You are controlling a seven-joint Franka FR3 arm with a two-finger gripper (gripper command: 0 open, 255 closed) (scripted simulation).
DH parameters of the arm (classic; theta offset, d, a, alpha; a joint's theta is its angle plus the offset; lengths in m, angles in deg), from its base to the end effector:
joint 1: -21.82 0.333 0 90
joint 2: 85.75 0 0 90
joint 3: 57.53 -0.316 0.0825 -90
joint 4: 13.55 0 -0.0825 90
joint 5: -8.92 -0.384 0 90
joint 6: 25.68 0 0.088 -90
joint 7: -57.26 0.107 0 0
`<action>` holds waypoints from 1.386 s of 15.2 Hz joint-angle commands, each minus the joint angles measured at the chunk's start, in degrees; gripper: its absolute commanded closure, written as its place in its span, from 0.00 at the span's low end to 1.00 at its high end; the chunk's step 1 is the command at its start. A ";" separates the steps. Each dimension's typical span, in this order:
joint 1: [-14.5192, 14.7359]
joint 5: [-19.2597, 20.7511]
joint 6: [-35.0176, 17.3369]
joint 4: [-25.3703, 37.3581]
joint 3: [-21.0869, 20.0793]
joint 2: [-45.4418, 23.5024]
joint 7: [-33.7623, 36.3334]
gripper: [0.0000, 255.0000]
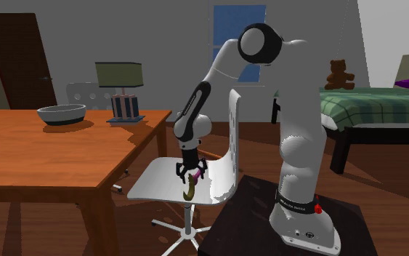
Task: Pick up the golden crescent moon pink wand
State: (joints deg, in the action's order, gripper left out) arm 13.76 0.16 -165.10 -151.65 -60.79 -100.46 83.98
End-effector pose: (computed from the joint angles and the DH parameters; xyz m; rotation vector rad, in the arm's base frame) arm 0.4683 -0.0377 0.1896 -2.8897 1.0193 0.3825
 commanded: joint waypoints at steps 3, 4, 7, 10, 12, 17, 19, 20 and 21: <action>-0.01 0.00 -0.40 0.33 0.01 -0.68 -0.07 1.00; -0.02 0.01 -0.38 0.35 0.02 -0.69 -0.07 1.00; 0.00 0.00 -0.40 0.33 0.01 -0.69 -0.05 1.00; 0.01 -0.01 -0.41 0.33 0.00 -0.70 -0.04 1.00; -0.03 0.05 0.25 0.14 0.04 0.15 -0.01 1.00; -0.05 0.35 3.90 0.07 0.12 3.88 0.48 1.00; -0.06 0.46 5.40 0.14 0.15 5.31 0.67 1.00; -0.07 0.52 6.15 0.19 0.17 6.02 0.76 1.00; -0.08 0.57 6.91 0.26 0.18 6.71 0.85 1.00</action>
State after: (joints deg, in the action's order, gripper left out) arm 13.66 0.70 -158.93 -151.36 -60.60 -94.51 84.71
